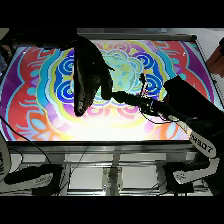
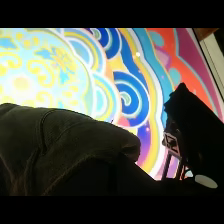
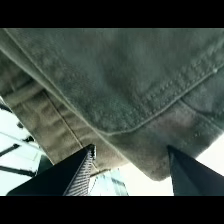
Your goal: Fold the clothes and pants, and hang the long-sleeved shirts on hangers.
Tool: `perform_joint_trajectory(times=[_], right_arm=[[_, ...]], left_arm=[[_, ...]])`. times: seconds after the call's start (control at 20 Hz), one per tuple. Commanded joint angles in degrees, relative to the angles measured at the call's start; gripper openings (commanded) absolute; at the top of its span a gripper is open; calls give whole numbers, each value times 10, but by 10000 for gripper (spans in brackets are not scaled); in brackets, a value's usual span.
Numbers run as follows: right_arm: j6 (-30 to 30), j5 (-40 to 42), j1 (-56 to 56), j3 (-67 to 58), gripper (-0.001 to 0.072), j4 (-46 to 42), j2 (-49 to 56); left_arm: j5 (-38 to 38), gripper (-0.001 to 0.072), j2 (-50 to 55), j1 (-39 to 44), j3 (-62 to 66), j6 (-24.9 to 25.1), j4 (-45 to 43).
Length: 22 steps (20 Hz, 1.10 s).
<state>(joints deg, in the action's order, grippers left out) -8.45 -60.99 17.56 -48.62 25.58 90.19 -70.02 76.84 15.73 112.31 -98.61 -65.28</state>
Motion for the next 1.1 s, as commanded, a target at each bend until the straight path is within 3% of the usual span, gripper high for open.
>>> perform_joint_trajectory(times=[0.0,0.15,0.3,0.5,0.7,1.05], right_arm=[[-31,6,1,-4,506,-39,0],[-58,3,-4,-4,505,-87,0],[-78,4,-4,3,446,-146,0],[-73,22,-2,13,447,-131,0],[-5,30,1,12,447,-36,0],[-4,46,-6,12,447,-40,0]], left_arm=[[-11,18,0,0,0,0,0],[-11,18,0,-1,0,0,-1],[-11,18,0,-1,0,0,0],[-10,18,0,-1,0,0,0],[-9,18,0,-1,1,0,0],[-9,18,0,-1,1,7,0]])
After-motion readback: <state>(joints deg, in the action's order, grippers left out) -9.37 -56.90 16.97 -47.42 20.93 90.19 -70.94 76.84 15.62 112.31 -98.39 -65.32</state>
